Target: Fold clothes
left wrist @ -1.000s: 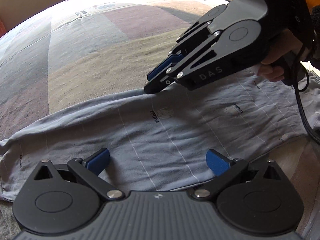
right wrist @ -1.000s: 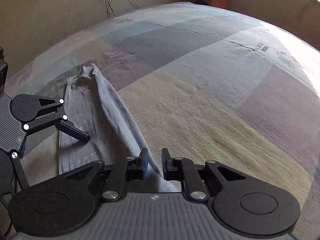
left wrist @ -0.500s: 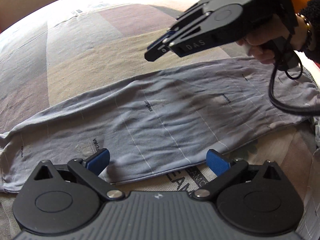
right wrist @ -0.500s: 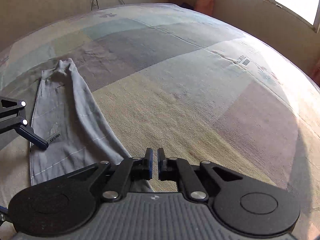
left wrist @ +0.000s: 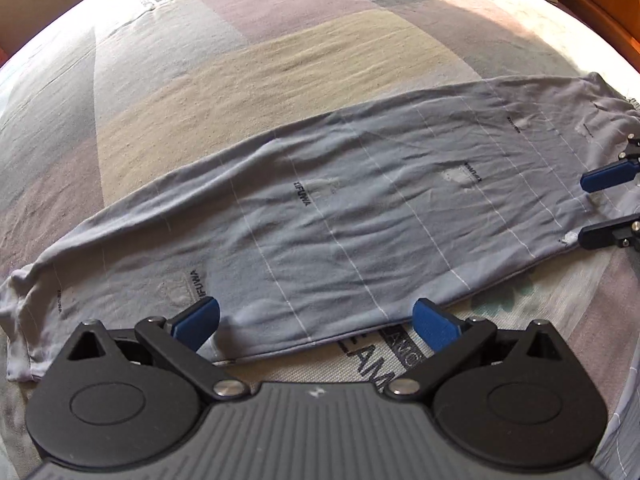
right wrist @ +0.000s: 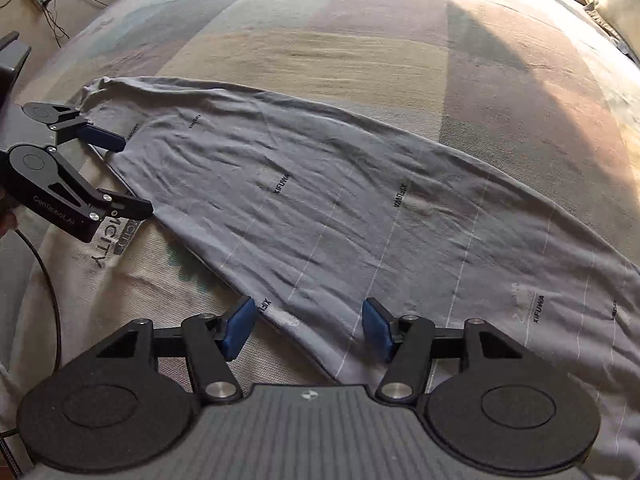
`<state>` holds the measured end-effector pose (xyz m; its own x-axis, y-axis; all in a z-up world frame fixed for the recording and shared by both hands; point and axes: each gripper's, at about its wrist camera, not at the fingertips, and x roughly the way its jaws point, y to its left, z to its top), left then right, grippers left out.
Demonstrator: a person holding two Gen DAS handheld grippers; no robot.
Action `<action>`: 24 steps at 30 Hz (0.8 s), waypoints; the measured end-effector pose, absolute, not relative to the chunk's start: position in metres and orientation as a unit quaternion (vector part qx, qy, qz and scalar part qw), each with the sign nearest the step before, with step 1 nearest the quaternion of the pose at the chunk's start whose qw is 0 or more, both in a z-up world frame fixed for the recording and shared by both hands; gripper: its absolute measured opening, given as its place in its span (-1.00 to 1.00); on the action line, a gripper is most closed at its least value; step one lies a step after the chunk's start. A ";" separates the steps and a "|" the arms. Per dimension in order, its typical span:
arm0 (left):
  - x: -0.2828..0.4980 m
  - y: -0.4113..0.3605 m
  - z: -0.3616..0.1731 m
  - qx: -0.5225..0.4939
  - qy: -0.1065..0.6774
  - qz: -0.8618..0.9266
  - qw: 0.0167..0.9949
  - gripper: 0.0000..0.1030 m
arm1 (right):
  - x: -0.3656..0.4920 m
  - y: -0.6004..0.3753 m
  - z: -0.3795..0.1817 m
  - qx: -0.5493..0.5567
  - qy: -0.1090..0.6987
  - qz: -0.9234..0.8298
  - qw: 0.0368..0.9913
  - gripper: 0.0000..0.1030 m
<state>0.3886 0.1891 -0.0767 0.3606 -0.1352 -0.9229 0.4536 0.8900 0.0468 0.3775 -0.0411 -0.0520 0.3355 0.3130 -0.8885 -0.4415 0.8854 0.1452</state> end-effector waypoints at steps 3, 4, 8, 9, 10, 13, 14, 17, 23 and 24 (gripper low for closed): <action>0.403 0.161 -0.070 0.174 0.506 -0.214 0.817 0.98 | 0.385 -0.082 -0.039 -0.050 0.503 0.157 0.849 0.29; 0.408 0.149 -0.069 0.183 0.498 -0.225 0.817 0.98 | 0.390 -0.101 -0.040 -0.040 0.501 0.123 0.855 0.32; 0.412 0.115 -0.079 0.201 0.482 -0.242 0.818 0.98 | 0.396 -0.162 -0.053 -0.029 0.506 0.026 0.862 0.33; 0.411 0.108 -0.082 0.205 0.478 -0.243 0.819 0.98 | 0.393 -0.174 -0.056 -0.027 0.504 0.013 0.863 0.33; 0.406 0.105 -0.081 0.201 0.473 -0.240 0.823 0.97 | 0.386 -0.183 -0.057 -0.025 0.500 0.012 0.865 0.33; 0.392 0.103 -0.087 0.206 0.491 -0.226 0.816 0.98 | 0.363 -0.195 -0.067 -0.023 0.508 0.019 0.861 0.45; 0.387 0.102 -0.091 0.209 0.502 -0.220 0.810 0.98 | 0.352 -0.195 -0.073 -0.026 0.513 0.020 0.858 0.50; 0.379 0.120 -0.095 0.146 0.547 -0.184 0.804 0.99 | 0.321 -0.194 -0.076 -0.021 0.518 0.019 0.855 0.71; 0.366 0.097 -0.067 0.166 0.518 -0.196 0.816 0.98 | 0.313 -0.198 -0.055 -0.025 0.500 0.026 0.865 0.71; 0.367 0.087 -0.067 0.159 0.516 -0.206 0.816 0.98 | 0.317 -0.200 -0.053 -0.034 0.490 0.027 0.871 0.71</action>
<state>0.3670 0.0875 -0.0665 0.3820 -0.1715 -0.9081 0.5005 0.8645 0.0473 0.3169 -0.1997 -0.0530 0.5191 0.0131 -0.8546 -0.0795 0.9963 -0.0330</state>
